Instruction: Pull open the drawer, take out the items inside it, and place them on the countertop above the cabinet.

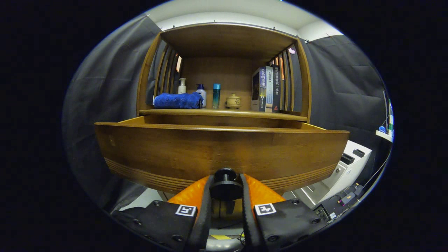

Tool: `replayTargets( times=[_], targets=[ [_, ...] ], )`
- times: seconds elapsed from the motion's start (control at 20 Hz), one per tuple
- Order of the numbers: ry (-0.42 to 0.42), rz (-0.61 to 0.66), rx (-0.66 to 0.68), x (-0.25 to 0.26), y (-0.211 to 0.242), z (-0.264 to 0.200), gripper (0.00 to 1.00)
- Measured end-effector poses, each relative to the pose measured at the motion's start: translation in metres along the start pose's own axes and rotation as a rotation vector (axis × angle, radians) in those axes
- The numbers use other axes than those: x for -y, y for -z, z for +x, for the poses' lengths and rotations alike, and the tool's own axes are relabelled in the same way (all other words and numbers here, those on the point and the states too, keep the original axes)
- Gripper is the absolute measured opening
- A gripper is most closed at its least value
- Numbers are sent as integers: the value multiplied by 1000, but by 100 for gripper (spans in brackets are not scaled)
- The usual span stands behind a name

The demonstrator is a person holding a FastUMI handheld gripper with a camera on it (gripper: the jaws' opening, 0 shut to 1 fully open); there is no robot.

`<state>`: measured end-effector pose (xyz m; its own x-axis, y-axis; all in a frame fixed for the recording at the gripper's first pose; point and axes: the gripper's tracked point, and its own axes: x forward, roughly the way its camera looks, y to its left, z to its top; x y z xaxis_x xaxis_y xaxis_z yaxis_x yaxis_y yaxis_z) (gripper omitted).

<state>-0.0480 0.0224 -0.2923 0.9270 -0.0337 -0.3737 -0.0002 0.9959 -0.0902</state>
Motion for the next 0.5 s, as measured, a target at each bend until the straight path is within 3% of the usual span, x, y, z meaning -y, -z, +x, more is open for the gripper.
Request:
replayTargets(
  times=[0.15, 0.45, 0.5],
  targets=[
    [-23, 16, -8, -4, -1, -4, 51],
    [-93, 24, 21, -21, -22, -28, 97],
    [-99, 34, 45, -20, -38, -33, 97]
  ],
)
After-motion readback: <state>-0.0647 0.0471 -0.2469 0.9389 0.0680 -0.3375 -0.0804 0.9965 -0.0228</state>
